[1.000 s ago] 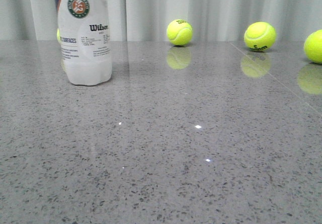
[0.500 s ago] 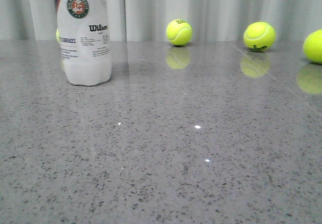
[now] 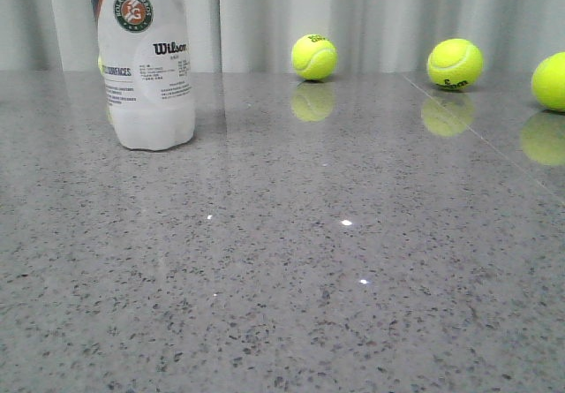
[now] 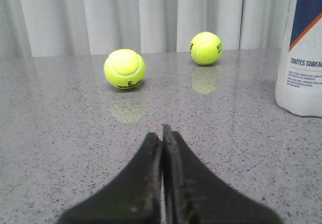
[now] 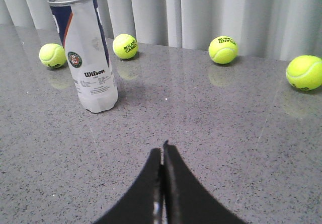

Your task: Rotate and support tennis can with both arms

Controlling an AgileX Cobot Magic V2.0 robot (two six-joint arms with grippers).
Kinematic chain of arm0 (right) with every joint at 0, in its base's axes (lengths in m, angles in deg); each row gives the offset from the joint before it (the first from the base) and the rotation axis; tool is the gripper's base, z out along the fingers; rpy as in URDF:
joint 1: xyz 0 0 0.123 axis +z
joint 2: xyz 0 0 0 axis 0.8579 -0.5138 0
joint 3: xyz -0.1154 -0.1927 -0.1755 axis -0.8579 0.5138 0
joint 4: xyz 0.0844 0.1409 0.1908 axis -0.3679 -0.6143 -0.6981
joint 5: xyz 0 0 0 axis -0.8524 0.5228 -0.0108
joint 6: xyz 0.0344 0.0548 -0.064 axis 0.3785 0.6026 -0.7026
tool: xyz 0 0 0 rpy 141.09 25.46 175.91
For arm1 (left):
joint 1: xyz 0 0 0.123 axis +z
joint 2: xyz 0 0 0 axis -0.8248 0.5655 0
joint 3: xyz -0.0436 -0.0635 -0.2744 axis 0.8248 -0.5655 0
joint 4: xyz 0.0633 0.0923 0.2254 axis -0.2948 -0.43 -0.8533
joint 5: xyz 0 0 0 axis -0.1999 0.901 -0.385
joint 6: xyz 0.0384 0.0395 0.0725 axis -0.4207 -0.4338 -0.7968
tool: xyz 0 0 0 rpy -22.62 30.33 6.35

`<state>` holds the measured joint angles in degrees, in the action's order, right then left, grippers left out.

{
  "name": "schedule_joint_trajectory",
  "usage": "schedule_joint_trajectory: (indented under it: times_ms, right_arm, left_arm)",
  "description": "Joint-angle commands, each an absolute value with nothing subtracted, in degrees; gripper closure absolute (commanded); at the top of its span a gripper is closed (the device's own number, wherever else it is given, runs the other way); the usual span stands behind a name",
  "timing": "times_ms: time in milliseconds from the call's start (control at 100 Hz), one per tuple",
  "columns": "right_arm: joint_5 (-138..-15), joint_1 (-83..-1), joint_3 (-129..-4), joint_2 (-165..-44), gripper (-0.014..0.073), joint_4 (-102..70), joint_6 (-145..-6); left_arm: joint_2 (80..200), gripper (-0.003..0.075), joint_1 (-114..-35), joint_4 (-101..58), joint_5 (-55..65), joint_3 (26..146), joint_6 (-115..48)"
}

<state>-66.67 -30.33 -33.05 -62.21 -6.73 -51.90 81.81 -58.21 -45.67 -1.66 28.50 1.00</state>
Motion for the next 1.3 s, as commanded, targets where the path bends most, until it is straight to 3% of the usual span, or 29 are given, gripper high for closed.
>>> schedule_joint_trajectory:
  times_ms: [0,950,1290]
  right_arm:
    - [-71.47,-30.47,-34.50,-62.68,0.0655,-6.84,-52.06]
    - [-73.55,-31.13,-33.87,-62.68,0.0655,-5.07,-52.43]
    - [-95.54,-53.83,-17.63,-60.74,0.0655,2.51,-52.26]
  left_arm:
    - [79.88,0.0739,-58.31,-45.00,-6.74,25.94,1.00]
    - [79.88,0.0739,-58.31,-45.00,-6.74,25.94,1.00]
    - [79.88,0.0739,-58.31,-45.00,-6.74,25.94,1.00]
